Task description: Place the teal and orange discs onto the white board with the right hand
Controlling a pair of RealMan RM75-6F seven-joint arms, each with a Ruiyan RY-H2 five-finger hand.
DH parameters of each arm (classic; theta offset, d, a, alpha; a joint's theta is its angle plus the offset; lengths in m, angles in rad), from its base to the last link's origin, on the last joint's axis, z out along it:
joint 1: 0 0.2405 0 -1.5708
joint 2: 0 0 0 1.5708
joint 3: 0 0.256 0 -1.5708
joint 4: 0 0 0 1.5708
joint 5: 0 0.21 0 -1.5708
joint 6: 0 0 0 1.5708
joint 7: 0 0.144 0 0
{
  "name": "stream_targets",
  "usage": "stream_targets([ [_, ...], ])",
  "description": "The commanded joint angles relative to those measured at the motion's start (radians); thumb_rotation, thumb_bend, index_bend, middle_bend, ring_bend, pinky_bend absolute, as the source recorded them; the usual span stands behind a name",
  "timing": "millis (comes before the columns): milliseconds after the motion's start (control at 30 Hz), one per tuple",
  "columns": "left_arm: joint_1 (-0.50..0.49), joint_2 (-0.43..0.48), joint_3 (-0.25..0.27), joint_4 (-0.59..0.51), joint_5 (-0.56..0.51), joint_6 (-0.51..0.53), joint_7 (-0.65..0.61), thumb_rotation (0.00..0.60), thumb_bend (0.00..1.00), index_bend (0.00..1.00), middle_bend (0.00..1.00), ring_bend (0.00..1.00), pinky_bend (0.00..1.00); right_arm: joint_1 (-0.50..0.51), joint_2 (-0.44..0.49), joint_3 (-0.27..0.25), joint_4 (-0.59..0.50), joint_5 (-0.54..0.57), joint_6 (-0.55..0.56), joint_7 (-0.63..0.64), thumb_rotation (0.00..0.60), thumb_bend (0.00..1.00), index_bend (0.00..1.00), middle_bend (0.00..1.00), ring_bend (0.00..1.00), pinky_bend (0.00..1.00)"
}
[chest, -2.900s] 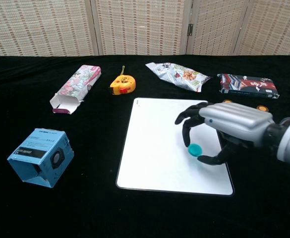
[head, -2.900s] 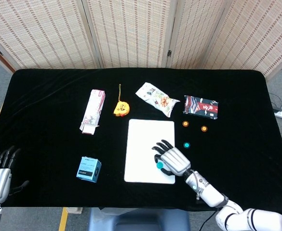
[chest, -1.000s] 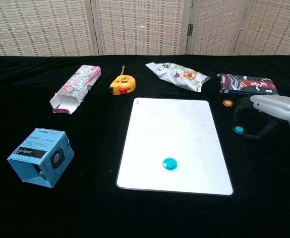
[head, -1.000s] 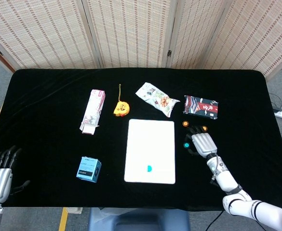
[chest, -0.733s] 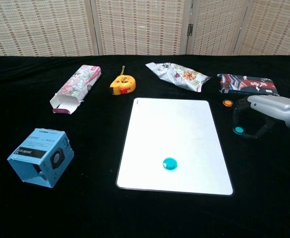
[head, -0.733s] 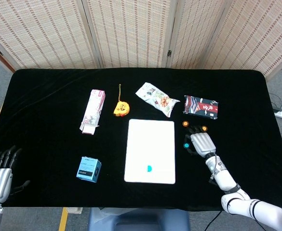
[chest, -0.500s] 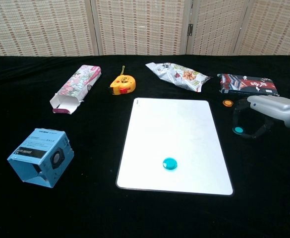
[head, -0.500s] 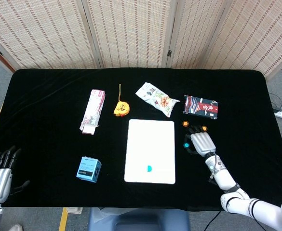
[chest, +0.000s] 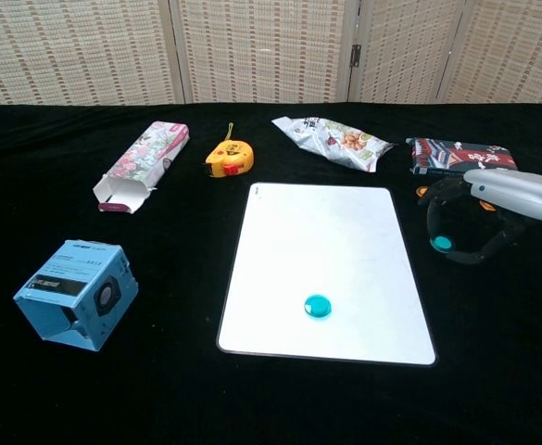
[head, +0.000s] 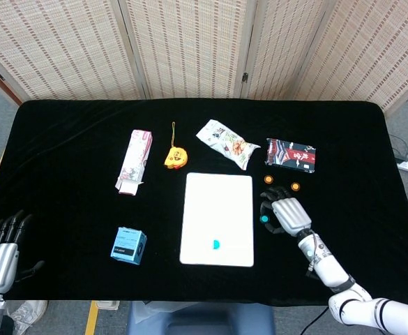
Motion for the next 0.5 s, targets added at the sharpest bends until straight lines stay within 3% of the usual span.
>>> stream_targets([
  [33, -0.002, 0.001, 0.001, -0.006, 0.004, -0.001, 0.006, 0.6, 0.19, 0.02, 0.01, 0.02, 0.0, 0.004, 0.024, -0.033, -0.085, -0.059, 0.009, -0.018, 0.6, 0.37, 0.5, 0.21, 0.08, 0.0],
  [500, 0.002, -0.005, 0.006, 0.006, 0.001, -0.001, -0.008, 0.6, 0.19, 0.02, 0.01, 0.02, 0.0, 0.058, -0.058, -0.05, -0.129, -0.06, -0.05, -0.134, 0.6, 0.37, 0.5, 0.21, 0.08, 0.0],
])
